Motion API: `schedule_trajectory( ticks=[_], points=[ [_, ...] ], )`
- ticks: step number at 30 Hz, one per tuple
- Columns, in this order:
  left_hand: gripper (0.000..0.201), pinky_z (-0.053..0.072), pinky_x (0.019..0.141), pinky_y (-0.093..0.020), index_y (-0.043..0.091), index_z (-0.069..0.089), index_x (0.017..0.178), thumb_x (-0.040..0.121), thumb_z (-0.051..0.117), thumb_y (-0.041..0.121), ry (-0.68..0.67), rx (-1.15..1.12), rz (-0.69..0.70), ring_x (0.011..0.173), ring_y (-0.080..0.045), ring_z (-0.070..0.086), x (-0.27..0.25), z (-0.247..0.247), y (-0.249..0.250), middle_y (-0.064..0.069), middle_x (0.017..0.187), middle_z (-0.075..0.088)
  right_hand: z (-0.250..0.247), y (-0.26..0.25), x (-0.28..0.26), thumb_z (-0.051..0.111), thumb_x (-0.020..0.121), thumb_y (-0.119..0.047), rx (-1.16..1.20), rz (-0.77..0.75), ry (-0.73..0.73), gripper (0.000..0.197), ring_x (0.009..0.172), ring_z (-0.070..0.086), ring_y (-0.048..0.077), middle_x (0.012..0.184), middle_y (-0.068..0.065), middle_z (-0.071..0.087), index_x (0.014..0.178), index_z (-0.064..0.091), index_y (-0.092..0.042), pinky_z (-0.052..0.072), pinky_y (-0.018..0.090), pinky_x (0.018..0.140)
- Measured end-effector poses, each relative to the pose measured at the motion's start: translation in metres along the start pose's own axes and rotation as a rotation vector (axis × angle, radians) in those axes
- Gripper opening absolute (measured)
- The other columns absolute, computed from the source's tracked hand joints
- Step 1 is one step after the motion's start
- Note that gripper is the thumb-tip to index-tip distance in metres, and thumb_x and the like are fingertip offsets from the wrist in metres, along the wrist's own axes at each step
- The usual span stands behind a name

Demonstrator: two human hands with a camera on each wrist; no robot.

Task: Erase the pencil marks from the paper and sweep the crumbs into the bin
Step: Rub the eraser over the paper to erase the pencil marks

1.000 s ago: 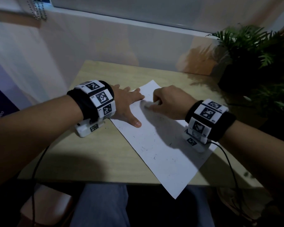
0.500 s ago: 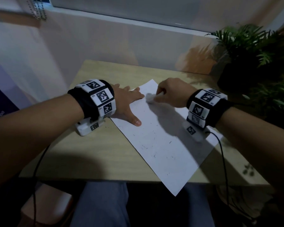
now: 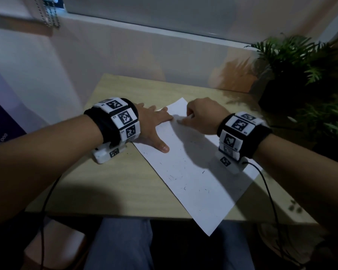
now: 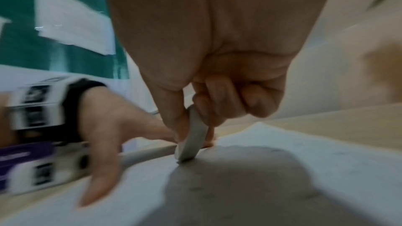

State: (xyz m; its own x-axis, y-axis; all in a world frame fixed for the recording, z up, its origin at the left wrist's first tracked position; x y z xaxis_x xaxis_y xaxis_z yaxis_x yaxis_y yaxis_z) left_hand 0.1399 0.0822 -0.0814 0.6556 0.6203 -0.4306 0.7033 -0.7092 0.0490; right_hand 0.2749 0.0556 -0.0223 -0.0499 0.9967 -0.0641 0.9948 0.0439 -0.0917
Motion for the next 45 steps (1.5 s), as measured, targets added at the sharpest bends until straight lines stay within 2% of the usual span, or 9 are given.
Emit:
schedule_trajectory(
  ticks=[3, 8, 15, 23, 29, 34, 36, 40, 45],
  points=[
    [0.137, 0.002, 0.126, -0.054, 0.045, -0.003, 0.157, 0.044, 0.039, 0.108, -0.004, 0.010, -0.011, 0.157, -0.023, -0.006, -0.001, 0.000, 0.001, 0.015, 0.168, -0.014, 0.006, -0.013, -0.012, 0.063, 0.084, -0.060, 0.106, -0.097, -0.109, 0.043, 0.073, 0.055, 0.015, 0.080, -0.005, 0.061, 0.088, 0.068, -0.017, 0.042, 0.030, 0.062],
    [0.126, -0.004, 0.126, -0.047, 0.041, -0.004, 0.160, 0.062, 0.050, 0.098, -0.011, 0.021, -0.010, 0.156, -0.020, -0.008, -0.007, -0.003, 0.004, 0.015, 0.167, -0.017, -0.008, 0.028, -0.009, 0.058, 0.091, -0.056, -0.020, 0.089, -0.003, 0.053, 0.063, 0.052, 0.031, 0.063, 0.008, 0.054, 0.065, 0.054, -0.010, 0.040, 0.037, 0.056],
    [0.125, -0.006, 0.125, -0.046, 0.039, -0.004, 0.161, 0.064, 0.051, 0.097, -0.020, 0.034, -0.010, 0.157, -0.021, -0.007, -0.006, -0.003, 0.004, 0.013, 0.168, -0.017, 0.004, 0.003, -0.021, 0.063, 0.086, -0.057, 0.093, -0.077, -0.095, 0.035, 0.075, 0.053, 0.014, 0.084, -0.005, 0.061, 0.086, 0.062, -0.023, 0.038, 0.023, 0.058],
    [0.110, -0.009, 0.125, -0.045, 0.039, -0.002, 0.161, 0.076, 0.045, 0.091, -0.019, 0.063, 0.054, 0.156, -0.013, -0.010, -0.005, -0.004, 0.009, 0.012, 0.169, -0.011, -0.009, 0.030, -0.009, 0.067, 0.087, -0.049, 0.138, 0.046, 0.064, 0.030, 0.081, 0.057, 0.020, 0.090, 0.000, 0.064, 0.097, 0.059, -0.021, 0.043, 0.033, 0.067],
    [0.107, 0.018, 0.122, -0.044, 0.030, 0.022, 0.159, 0.073, 0.054, 0.086, 0.081, 0.117, 0.110, 0.149, -0.026, 0.020, -0.003, -0.017, 0.015, 0.008, 0.165, 0.018, 0.000, 0.015, -0.014, 0.066, 0.087, -0.052, 0.194, 0.006, -0.052, 0.030, 0.074, 0.058, 0.012, 0.085, -0.006, 0.061, 0.096, 0.060, -0.024, 0.043, 0.029, 0.064],
    [0.117, 0.016, 0.122, -0.049, 0.032, 0.031, 0.155, 0.059, 0.035, 0.099, 0.133, 0.177, 0.094, 0.144, -0.028, 0.024, -0.006, -0.019, 0.016, 0.005, 0.160, 0.025, 0.003, -0.004, -0.023, 0.063, 0.084, -0.061, 0.167, -0.073, -0.094, 0.040, 0.074, 0.061, 0.010, 0.089, -0.005, 0.067, 0.099, 0.062, -0.023, 0.046, 0.030, 0.067],
    [0.121, 0.015, 0.122, -0.051, 0.034, 0.026, 0.156, 0.055, 0.033, 0.100, 0.109, 0.182, 0.081, 0.148, -0.029, 0.019, -0.005, -0.016, 0.012, 0.003, 0.163, 0.020, 0.012, -0.022, -0.033, 0.057, 0.077, -0.069, 0.227, -0.119, -0.219, 0.052, 0.059, 0.060, 0.003, 0.078, -0.007, 0.069, 0.098, 0.063, -0.022, 0.049, 0.028, 0.064],
    [0.125, -0.010, 0.123, -0.055, 0.039, -0.009, 0.160, 0.063, 0.043, 0.100, -0.033, 0.153, 0.040, 0.154, -0.025, -0.020, -0.005, -0.002, 0.000, 0.012, 0.167, -0.019, -0.003, 0.002, -0.022, 0.052, 0.085, -0.071, -0.003, -0.008, -0.085, 0.055, 0.078, 0.057, 0.022, 0.086, 0.002, 0.063, 0.089, 0.062, -0.017, 0.045, 0.035, 0.067],
    [0.130, -0.017, 0.121, -0.051, 0.045, -0.008, 0.159, 0.055, 0.043, 0.105, -0.009, 0.117, 0.034, 0.154, -0.022, -0.021, -0.001, -0.001, -0.002, 0.018, 0.167, -0.015, 0.003, -0.035, -0.037, 0.052, 0.094, -0.057, -0.001, -0.100, 0.009, 0.043, 0.062, 0.048, 0.020, 0.069, -0.001, 0.051, 0.073, 0.048, -0.019, 0.038, 0.033, 0.055]
  ],
)
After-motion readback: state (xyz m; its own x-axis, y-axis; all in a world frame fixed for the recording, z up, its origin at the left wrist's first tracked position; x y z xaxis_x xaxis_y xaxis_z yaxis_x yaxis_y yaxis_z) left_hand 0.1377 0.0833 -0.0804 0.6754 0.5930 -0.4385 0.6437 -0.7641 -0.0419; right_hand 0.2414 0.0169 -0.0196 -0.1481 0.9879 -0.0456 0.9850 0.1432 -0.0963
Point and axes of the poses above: each hand's wrist, its own x-axis towards the middle knuckle, its own z-axis out of the palm, y = z × x, the point moved 9 cm from there along x, towards the middle knuckle
